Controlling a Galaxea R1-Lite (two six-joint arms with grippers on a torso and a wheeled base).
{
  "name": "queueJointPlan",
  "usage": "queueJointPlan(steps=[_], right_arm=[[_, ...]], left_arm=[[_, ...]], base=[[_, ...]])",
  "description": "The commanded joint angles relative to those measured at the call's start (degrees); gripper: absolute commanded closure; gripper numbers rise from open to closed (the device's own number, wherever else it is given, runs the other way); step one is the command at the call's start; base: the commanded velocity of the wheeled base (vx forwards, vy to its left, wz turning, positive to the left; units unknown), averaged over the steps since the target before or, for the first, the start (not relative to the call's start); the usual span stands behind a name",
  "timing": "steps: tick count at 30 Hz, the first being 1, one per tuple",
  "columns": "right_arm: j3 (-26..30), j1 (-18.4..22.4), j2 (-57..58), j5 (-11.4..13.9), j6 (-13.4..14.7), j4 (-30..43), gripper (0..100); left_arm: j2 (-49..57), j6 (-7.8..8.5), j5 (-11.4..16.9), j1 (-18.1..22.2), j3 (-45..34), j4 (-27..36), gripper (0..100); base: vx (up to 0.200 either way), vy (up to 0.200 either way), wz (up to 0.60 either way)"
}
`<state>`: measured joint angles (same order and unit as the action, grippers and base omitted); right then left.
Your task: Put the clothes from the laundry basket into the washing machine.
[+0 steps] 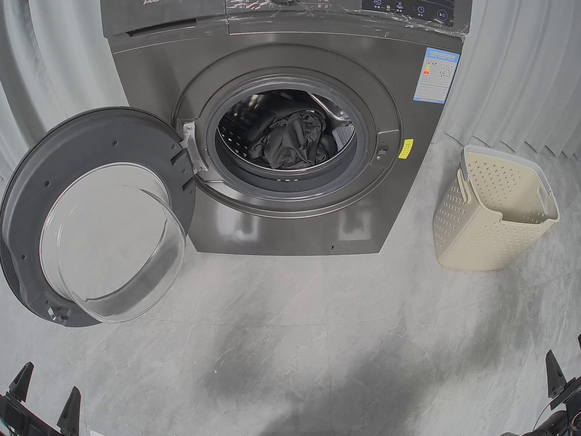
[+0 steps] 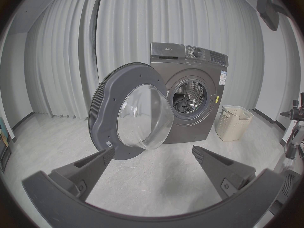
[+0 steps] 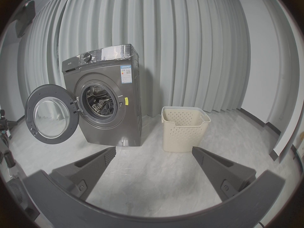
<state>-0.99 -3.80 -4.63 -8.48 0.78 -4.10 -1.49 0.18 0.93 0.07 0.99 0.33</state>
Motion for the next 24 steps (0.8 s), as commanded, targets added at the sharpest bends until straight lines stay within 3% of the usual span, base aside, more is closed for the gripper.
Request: queueJointPlan(steps=[1,3,5,7,9,24], right_arm=[[1.0,3.8,4.5,5.8,-2.3,0.4,0],[1.0,3.7,4.5,5.8,-2.1,0.9,0],[1.0,3.7,4.5,7.8,0.9,3.5,0],[0.8,3.7,4.5,10.3,-0.2,4.8,0],[0.7,3.8,4.5,11.3,-1.9,5.1,0],[1.0,3.7,4.5,11.1,-1.5,4.4,0]], left_arm=[[1.4,0.26,0.7,0.2,-1.0,-0.2,0],[1.4,0.17,0.7,0.3,-1.0,-0.2,0],[1.4,-0.18,0.7,0.2,-1.0,-0.2,0],[1.4,-0.18,0.7,0.2,-1.0,-0.2,0],[1.4,-0.18,0.7,0.2,-1.0,-0.2,0],[1.4,-0.97,0.4,0.2,-1.0,-0.2,0]], base=[[0.0,0.0,0.0],[0.0,0.0,0.0],[0.0,0.0,0.0],[0.0,0.2,0.0],[0.0,0.2,0.0],[0.0,0.2,0.0]])
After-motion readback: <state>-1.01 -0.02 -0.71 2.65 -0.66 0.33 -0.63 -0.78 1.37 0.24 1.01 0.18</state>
